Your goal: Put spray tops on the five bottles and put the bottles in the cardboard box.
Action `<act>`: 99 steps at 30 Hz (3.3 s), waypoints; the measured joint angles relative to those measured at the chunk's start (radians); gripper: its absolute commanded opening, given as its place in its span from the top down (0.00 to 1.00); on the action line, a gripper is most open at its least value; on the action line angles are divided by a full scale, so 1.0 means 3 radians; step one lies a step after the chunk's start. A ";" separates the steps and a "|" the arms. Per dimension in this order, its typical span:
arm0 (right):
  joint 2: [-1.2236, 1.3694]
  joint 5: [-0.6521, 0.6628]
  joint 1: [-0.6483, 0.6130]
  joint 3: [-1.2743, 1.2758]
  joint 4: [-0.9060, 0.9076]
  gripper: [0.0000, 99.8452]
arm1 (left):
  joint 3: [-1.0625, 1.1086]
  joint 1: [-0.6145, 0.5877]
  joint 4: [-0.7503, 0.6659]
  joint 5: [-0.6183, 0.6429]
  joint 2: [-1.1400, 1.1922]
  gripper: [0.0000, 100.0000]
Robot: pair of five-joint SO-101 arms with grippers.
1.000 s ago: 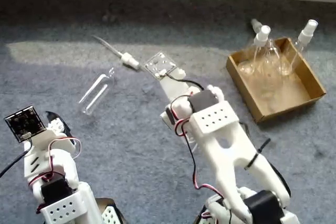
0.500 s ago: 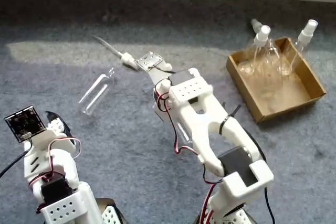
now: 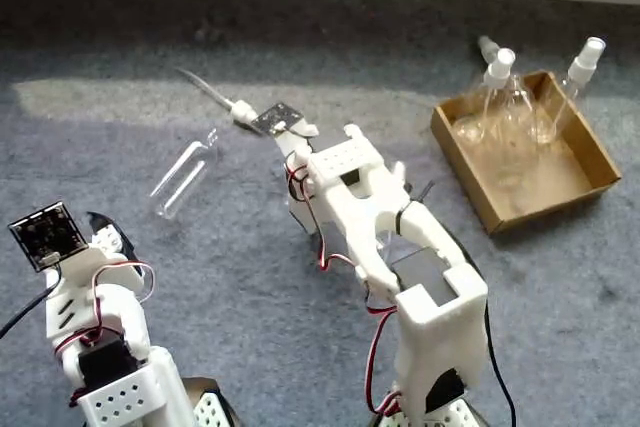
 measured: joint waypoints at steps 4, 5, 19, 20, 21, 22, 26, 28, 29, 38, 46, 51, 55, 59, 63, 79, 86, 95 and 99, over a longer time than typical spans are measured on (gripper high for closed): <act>0.0000 0.0000 0.0000 0.0000 0.0000 0.84 | 0.0000 0.0000 0.0000 0.0000 0.0000 0.99; 0.0000 0.0000 0.0000 0.0000 0.0000 0.87 | 0.0000 0.0000 0.0000 0.0000 0.0000 0.99; 0.0005 0.0005 0.0046 -0.1396 0.1212 0.91 | 0.0000 0.0005 0.0000 0.0000 0.0000 0.99; 0.0005 0.0005 0.0072 -0.1586 0.1330 0.91 | 0.0000 0.0051 0.0000 0.0005 0.0000 0.99; 0.0005 0.0005 0.0097 -0.1790 0.1488 0.91 | 0.0000 0.0123 0.0000 0.0000 0.0000 0.99; 0.0005 0.0005 0.0118 -0.2000 0.1667 0.91 | 0.0000 0.0189 0.0000 0.0000 0.0000 0.99; 0.0005 0.0005 0.0184 -0.2793 0.1938 0.91 | 0.0087 0.0363 0.0000 0.0000 0.0005 0.99; -0.0077 0.0005 0.0251 -0.2926 0.1954 0.91 | 0.0097 0.0394 0.0000 0.0000 0.0000 0.99; -0.0133 0.0005 0.0292 -0.2946 0.1964 0.91 | 0.0097 0.0394 0.0000 0.0000 0.0005 0.99; -0.1253 0.0010 0.0573 -0.2639 0.1969 0.91 | 0.0107 0.0665 0.0000 0.0000 0.0000 0.99; -0.2486 0.0010 0.0609 -0.1708 0.1969 0.91 | 0.0118 0.0849 0.0000 0.0000 0.0000 0.99; -0.3232 0.0010 0.0614 -0.1048 0.1969 0.91 | 0.0118 0.0869 0.0000 0.0000 0.0000 0.99; -0.3810 0.0010 0.0614 -0.0363 0.1790 0.91 | 0.0118 0.0936 0.0061 0.0000 0.0000 0.99; -0.4419 0.0010 0.0614 0.0440 0.1427 0.91 | -0.0113 0.1181 0.0537 -0.0159 0.0000 0.99; -0.5074 0.0010 0.0644 0.1340 0.1043 0.91 | -0.0399 0.1493 0.0962 -0.0455 0.0000 0.99; -0.6782 -0.0399 0.1432 0.3928 -0.0123 0.91 | -0.1095 0.1882 0.1376 -0.0747 -0.0026 0.99; -0.7283 -0.0425 0.1442 0.4373 -0.0174 0.91 | -0.1171 0.2076 0.1447 -0.0747 -0.0026 0.99; -0.7283 -0.0721 0.1447 0.4797 -0.0655 0.91 | -0.1396 0.2102 0.1447 -0.0747 0.0394 0.99; -0.7283 -0.0798 0.1545 0.4843 -0.0680 0.91 | -0.1800 0.2107 0.1447 -0.0747 0.1115 0.99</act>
